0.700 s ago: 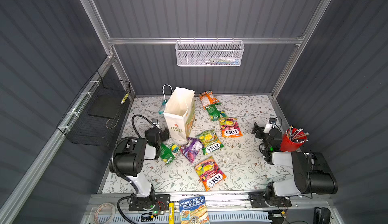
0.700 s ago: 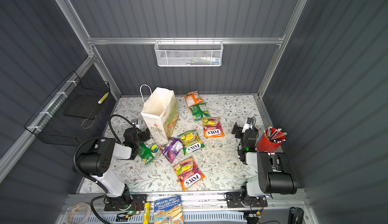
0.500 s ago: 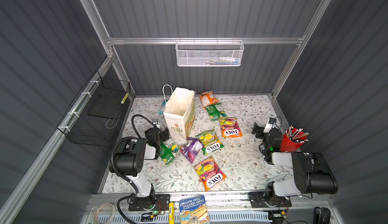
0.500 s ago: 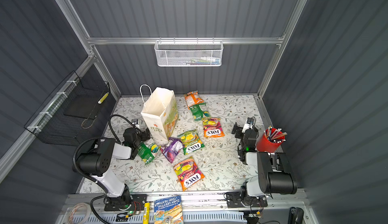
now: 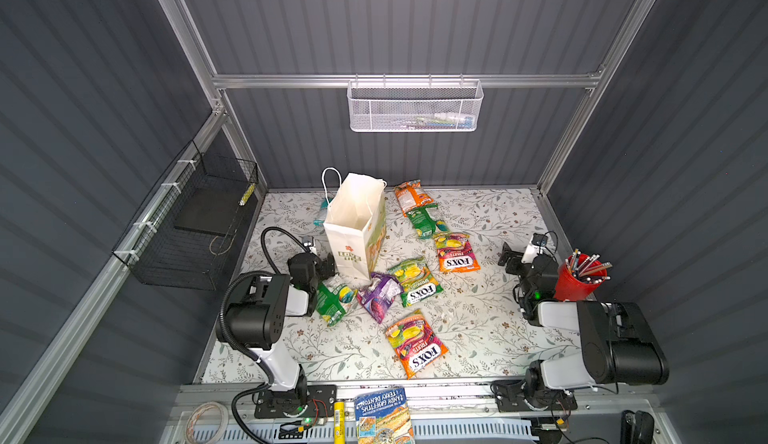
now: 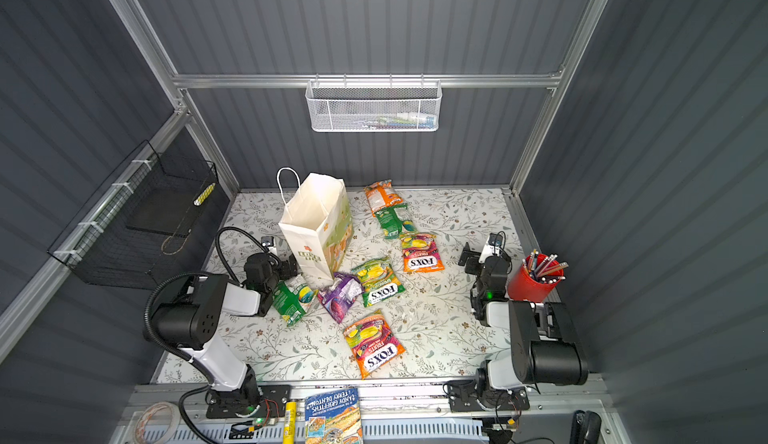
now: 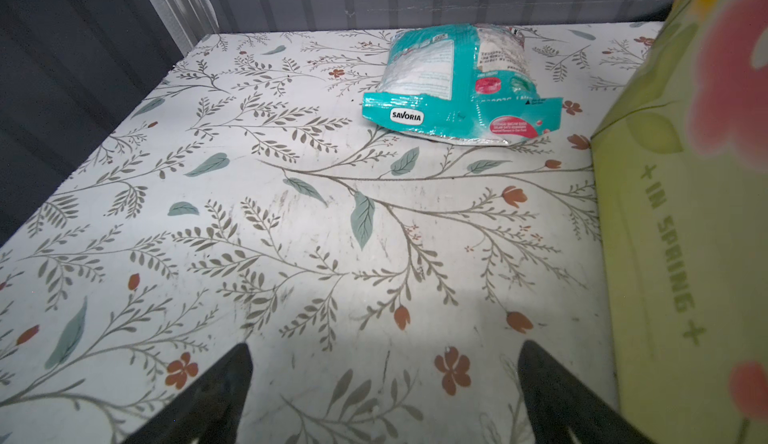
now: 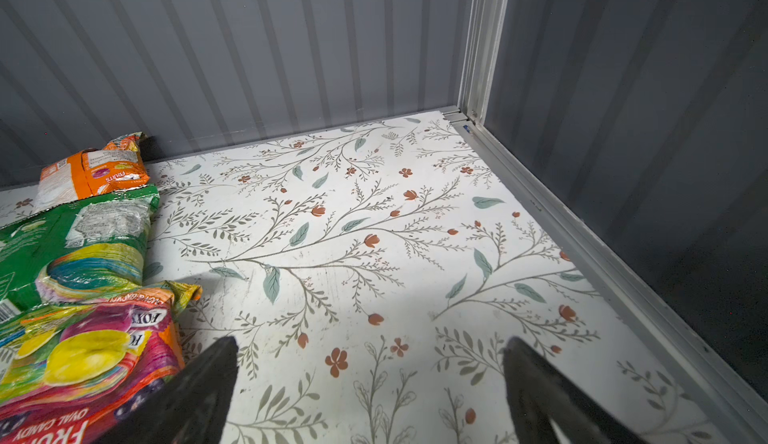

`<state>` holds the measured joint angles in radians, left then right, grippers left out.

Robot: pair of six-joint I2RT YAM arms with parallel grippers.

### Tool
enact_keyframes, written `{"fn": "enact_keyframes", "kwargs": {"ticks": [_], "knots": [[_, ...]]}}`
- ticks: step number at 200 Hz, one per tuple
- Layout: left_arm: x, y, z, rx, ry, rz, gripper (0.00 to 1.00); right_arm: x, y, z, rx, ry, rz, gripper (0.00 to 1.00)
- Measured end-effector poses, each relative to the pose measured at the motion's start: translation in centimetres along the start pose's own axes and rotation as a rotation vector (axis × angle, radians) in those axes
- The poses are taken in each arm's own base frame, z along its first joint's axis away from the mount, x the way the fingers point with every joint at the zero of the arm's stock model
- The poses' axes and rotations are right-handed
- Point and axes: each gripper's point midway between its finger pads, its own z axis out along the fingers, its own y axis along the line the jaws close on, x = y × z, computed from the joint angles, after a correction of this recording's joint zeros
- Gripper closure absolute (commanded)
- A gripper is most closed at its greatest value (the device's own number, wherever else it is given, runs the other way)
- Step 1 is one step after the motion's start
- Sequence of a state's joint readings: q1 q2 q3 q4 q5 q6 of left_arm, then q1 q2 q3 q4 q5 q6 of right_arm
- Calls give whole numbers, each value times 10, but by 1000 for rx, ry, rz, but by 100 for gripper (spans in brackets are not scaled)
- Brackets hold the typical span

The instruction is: Place the snacks into the paper bag

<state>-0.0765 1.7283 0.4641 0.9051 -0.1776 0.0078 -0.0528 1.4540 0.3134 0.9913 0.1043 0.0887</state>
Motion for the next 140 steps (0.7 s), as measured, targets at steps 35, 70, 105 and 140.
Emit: {"fn": "enact_keyframes", "kwargs": {"ticks": [35, 70, 105, 140], "knots": [[0, 0, 0, 0, 0, 0, 0, 0, 0, 0, 0, 0, 0, 1], [0, 1, 0, -2, 0, -1, 0, 0, 0, 0, 0, 0, 0, 1], [-13, 21, -18, -104, -35, -38, 0, -1, -1, -1, 6, -5, 1, 1], [-77, 52, -70, -237, -164, -209, 0, -38, -2, -32, 60, -83, 21, 1]]}}
